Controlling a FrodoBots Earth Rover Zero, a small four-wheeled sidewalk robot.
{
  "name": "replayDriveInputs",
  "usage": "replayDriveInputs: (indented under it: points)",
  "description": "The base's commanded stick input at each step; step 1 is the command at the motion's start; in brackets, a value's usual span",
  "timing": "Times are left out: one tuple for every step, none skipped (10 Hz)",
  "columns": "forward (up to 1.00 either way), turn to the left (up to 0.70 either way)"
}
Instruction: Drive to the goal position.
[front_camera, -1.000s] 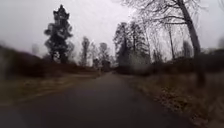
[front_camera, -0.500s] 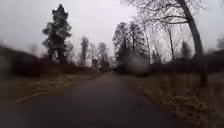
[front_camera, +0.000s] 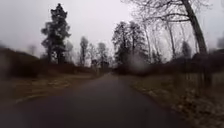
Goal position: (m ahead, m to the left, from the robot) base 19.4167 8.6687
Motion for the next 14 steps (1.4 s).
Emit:
replayDriveInputs:
  points:
    - [0.70, 0.00]
    - [0.70, 0.00]
    - [0.70, 0.00]
    - [0.70, 0.00]
    - [0.70, 0.00]
    - [0.70, 0.00]
    - [0.70, 0.00]
    - [0.70, 0.00]
    - [0.70, 0.00]
    - [0.70, 0.00]
    - [0.70, 0.00]
    - [0.70, 0.00]
    - [0.70, 0.00]
    - [0.70, 0.00]
